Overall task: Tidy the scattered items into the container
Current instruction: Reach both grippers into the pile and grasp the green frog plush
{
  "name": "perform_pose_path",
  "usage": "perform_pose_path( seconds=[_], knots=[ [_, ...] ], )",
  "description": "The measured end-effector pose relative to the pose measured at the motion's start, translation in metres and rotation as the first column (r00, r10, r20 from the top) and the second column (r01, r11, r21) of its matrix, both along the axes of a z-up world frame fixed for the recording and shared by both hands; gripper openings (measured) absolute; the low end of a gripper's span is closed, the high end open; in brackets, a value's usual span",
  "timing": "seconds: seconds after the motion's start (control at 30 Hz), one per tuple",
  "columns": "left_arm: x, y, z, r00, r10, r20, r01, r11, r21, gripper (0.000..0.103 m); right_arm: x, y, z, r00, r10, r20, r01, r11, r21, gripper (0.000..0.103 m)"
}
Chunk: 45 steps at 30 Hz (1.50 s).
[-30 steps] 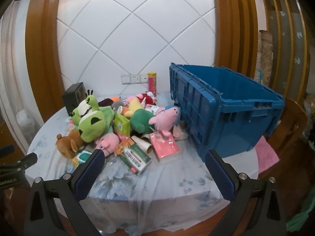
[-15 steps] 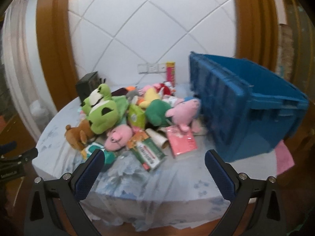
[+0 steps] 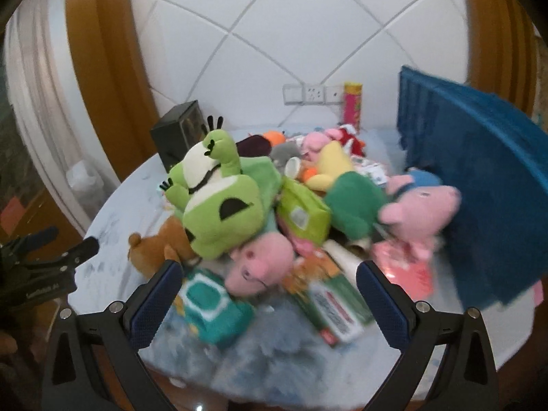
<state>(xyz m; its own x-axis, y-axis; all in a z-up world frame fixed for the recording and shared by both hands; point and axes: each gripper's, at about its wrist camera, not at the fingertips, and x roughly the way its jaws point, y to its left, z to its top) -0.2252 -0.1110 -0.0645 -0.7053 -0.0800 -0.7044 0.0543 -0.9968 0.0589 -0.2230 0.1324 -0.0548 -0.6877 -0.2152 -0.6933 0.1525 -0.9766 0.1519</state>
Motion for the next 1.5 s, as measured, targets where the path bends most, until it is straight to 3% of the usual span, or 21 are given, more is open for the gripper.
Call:
perform_pose_path(
  seconds=[0.23, 0.53, 0.7, 0.77, 0.87, 0.97, 1.13, 1.2, 1.27, 1.4, 1.5],
  knots=[
    [-0.089, -0.017, -0.029, 0.987, -0.143, 0.069, 0.141, 0.990, 0.024, 0.089, -0.060, -0.037, -0.039, 0.995, -0.009, 0.103, 0.012, 1.000, -0.025, 0.103],
    [-0.139, -0.020, -0.064, 0.970, -0.205, 0.133, 0.201, 0.979, 0.039, 0.089, -0.121, -0.071, -0.099, 0.967, -0.013, 0.256, 0.025, 0.999, -0.044, 0.103],
    [-0.149, -0.001, -0.077, 0.946, -0.280, 0.166, 0.263, 0.958, 0.114, 0.062, -0.139, -0.044, -0.080, 0.984, -0.097, 0.146, 0.084, 0.993, 0.088, 0.103],
    [-0.153, 0.014, -0.081, 0.936, -0.302, 0.179, 0.283, 0.951, 0.125, 0.059, -0.146, -0.031, -0.071, 0.988, -0.128, 0.090, 0.115, 0.983, 0.144, 0.103],
    [-0.157, 0.037, -0.081, 0.930, -0.321, 0.180, 0.302, 0.945, 0.127, 0.059, -0.159, -0.004, -0.056, 0.984, -0.177, 0.032, 0.168, 0.966, 0.197, 0.103],
    [-0.156, 0.049, -0.070, 0.935, -0.318, 0.158, 0.306, 0.947, 0.097, 0.059, -0.172, 0.024, -0.051, 0.984, -0.175, 0.046, 0.165, 0.973, 0.161, 0.102],
    [-0.158, 0.033, -0.049, 0.942, -0.308, 0.133, 0.304, 0.951, 0.050, 0.062, -0.164, 0.025, -0.063, 0.984, -0.149, 0.096, 0.141, 0.986, 0.085, 0.102],
    [-0.162, 0.023, -0.038, 0.943, -0.314, 0.106, 0.313, 0.949, 0.028, 0.076, -0.164, 0.018, -0.066, 0.982, -0.151, 0.112, 0.145, 0.988, 0.058, 0.102],
    [-0.168, 0.014, -0.028, 0.940, -0.331, 0.080, 0.332, 0.943, 0.006, 0.080, -0.158, 0.015, -0.066, 0.977, -0.174, 0.120, 0.171, 0.985, 0.033, 0.102],
    [-0.187, 0.000, -0.011, 0.902, -0.430, 0.030, 0.431, 0.902, -0.015, 0.080, -0.140, 0.002, -0.065, 0.955, -0.266, 0.130, 0.268, 0.963, -0.001, 0.102],
    [-0.207, -0.003, -0.010, 0.856, -0.515, 0.037, 0.516, 0.857, -0.012, 0.080, -0.122, -0.013, -0.067, 0.917, -0.368, 0.153, 0.378, 0.925, -0.040, 0.102]
  ],
)
